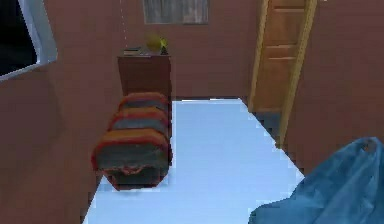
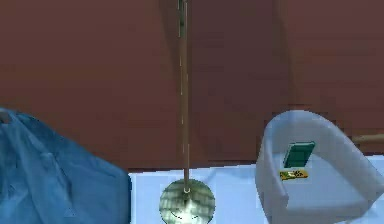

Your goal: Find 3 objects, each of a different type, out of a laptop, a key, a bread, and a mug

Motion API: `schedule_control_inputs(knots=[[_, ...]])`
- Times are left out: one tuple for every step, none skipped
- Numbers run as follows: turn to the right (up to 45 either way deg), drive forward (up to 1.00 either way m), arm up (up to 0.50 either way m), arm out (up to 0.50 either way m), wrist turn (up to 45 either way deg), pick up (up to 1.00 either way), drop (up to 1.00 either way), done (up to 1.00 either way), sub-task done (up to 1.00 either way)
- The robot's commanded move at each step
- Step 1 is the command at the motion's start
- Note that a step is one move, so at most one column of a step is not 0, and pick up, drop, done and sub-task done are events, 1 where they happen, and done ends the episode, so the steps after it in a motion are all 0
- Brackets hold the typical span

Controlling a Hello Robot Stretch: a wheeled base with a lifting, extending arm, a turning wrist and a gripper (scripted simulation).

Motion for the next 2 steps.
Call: schedule_control_inputs(knots=[[0.0,1.0,0.0,0.0,0.0,0.0,0.0,0.0,0.0],[0.0,0.15,0.0,0.0,0.0,0.0,0.0,0.0,0.0]])
